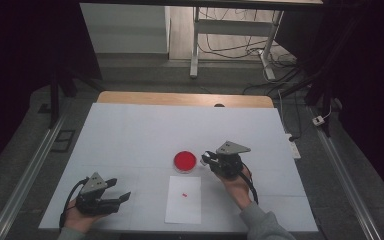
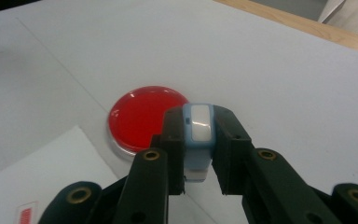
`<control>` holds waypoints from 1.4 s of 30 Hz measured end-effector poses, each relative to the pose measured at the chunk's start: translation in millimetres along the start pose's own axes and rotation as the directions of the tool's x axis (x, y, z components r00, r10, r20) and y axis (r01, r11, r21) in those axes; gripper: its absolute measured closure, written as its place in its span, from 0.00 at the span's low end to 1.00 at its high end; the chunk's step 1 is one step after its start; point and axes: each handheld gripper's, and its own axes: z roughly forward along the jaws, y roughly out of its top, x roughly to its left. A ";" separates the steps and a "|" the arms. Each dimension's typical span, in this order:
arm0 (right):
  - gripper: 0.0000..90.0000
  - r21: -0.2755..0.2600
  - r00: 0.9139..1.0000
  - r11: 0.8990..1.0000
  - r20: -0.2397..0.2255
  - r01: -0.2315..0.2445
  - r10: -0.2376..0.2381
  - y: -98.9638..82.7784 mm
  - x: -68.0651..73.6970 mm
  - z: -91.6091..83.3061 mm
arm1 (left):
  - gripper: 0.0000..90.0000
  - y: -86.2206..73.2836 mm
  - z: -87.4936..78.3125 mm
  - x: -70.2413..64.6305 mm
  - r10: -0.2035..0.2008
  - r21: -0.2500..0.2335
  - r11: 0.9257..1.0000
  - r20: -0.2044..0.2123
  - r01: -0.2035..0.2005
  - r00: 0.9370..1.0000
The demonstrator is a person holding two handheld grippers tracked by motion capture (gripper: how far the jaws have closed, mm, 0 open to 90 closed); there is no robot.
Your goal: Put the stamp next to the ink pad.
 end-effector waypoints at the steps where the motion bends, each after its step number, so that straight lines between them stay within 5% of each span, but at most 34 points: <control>1: 0.83 0.005 1.000 1.000 0.005 -0.003 0.003 -0.4 -1.6 1.6 | 0.32 -0.3 -0.1 0.3 -0.001 0.000 1.000 0.001 0.001 1.000; 25: 0.80 0.059 1.000 0.998 0.016 -0.001 0.000 -5.7 -13.3 25.8 | 0.32 -0.6 2.1 0.5 0.005 0.010 1.000 -0.002 -0.005 1.000; 33: 0.64 0.011 1.000 1.000 0.019 -0.001 0.001 -3.8 -11.6 21.1 | 0.32 -0.4 2.0 0.5 0.007 0.008 1.000 -0.001 -0.007 1.000; 42: 0.59 -0.039 1.000 0.999 -0.006 0.003 -0.003 -2.6 -12.0 6.7 | 0.32 1.6 2.8 3.3 -0.009 -0.008 1.000 -0.004 0.009 1.000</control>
